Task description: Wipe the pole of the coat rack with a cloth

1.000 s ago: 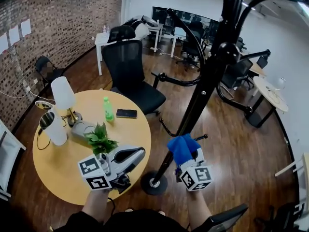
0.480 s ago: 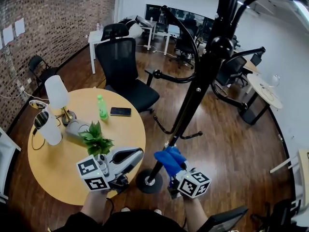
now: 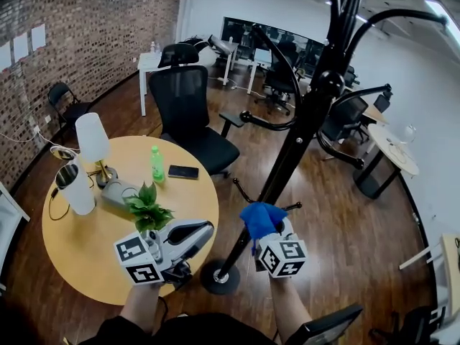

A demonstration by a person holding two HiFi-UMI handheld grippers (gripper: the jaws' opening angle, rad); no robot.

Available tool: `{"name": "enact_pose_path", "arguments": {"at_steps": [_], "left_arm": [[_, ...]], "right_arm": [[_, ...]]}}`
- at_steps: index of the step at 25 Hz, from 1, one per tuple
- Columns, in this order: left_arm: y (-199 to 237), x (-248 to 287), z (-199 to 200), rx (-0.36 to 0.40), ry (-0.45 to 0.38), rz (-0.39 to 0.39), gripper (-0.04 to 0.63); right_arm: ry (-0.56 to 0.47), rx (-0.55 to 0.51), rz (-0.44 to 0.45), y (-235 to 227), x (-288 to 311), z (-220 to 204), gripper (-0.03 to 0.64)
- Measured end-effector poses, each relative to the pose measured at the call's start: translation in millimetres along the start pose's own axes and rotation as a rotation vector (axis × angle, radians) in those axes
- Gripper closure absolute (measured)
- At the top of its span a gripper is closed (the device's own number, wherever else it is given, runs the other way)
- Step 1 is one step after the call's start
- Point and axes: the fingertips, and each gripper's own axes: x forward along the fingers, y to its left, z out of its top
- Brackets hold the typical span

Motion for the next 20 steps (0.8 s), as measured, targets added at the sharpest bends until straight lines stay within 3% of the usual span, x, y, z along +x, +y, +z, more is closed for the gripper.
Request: {"name": "enact_pose_path", "arguments": {"at_steps": [12,20], "left_arm": [[-11,-30,31,0.073,-0.07,0.037,0.594],[-12,-35,40,0.097,-0.092,0.044,0.594]], "right_arm": [[-0.449,-0.247,-0.022,26,-10,227,0.588],[-0.679,-0.173,0.065,60,-37,314,0.589]]}}
